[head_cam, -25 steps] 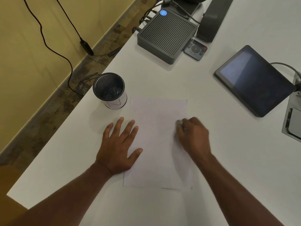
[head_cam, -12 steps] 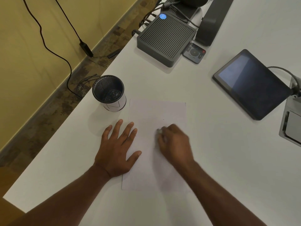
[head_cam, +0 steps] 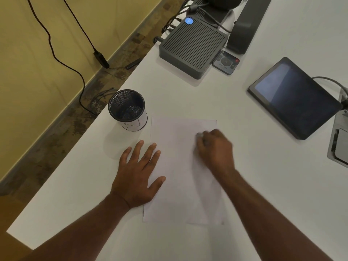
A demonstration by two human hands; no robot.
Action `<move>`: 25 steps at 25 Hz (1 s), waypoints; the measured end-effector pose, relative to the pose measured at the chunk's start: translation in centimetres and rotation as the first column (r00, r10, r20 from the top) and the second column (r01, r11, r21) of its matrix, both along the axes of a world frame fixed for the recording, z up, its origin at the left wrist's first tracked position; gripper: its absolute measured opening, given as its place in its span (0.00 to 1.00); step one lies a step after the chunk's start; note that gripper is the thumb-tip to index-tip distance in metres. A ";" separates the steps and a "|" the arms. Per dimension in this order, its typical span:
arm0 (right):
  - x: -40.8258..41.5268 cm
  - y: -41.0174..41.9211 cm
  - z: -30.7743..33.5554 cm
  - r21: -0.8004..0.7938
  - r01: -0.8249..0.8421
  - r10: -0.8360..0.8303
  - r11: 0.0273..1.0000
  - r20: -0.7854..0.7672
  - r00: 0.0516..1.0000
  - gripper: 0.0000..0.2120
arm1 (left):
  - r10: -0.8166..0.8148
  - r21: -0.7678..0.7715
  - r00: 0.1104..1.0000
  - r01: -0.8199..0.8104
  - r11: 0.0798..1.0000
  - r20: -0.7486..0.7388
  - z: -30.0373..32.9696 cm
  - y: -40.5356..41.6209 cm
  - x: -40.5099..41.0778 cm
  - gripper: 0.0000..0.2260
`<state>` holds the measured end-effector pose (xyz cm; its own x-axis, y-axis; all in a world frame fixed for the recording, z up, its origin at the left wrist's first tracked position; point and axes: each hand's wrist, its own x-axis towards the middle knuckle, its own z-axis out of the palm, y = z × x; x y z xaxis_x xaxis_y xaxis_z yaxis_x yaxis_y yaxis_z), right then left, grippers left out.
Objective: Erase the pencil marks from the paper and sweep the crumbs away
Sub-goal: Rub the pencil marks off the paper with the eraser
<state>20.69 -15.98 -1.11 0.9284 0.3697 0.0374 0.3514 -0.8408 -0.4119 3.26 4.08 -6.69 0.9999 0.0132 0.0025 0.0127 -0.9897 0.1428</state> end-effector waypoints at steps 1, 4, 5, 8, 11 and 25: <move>0.9 -0.3 0.3 -0.001 0.095 -0.095 0.995 0.012 0.995 0.14 | 0.003 -0.002 1.000 -0.003 1.000 -0.005 0.0 0.0 0.0 0.33; -3.1 1.8 0.8 0.021 -0.045 0.046 0.999 -0.025 0.999 0.11 | 0.000 0.004 1.000 0.000 1.000 -0.008 0.2 0.0 0.0 0.33; -5.2 2.3 0.4 0.032 -0.157 0.158 0.987 -0.024 0.987 0.10 | -0.004 0.010 1.000 0.004 1.000 -0.009 0.2 0.0 0.0 0.33; -1.8 1.3 -0.1 0.009 -0.120 0.120 0.993 -0.036 0.992 0.13 | 0.003 -0.006 1.000 -0.003 1.000 -0.008 0.3 -0.1 0.0 0.33; 1.0 0.7 0.5 -0.014 0.082 -0.081 0.997 0.026 0.996 0.15 | 0.011 -0.014 1.000 -0.011 1.000 -0.017 0.3 -0.1 0.1 0.33; -7.3 1.1 0.5 0.004 -0.294 0.292 0.956 -0.152 0.944 0.12 | -0.002 0.006 1.000 0.002 1.000 -0.001 -0.1 0.0 -0.1 0.33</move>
<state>13.42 -14.83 -0.60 0.7734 0.6255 -0.1025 0.5190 -0.7178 -0.4641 3.16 4.08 -6.81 0.9999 0.0108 0.0016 0.0105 -0.9906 0.1366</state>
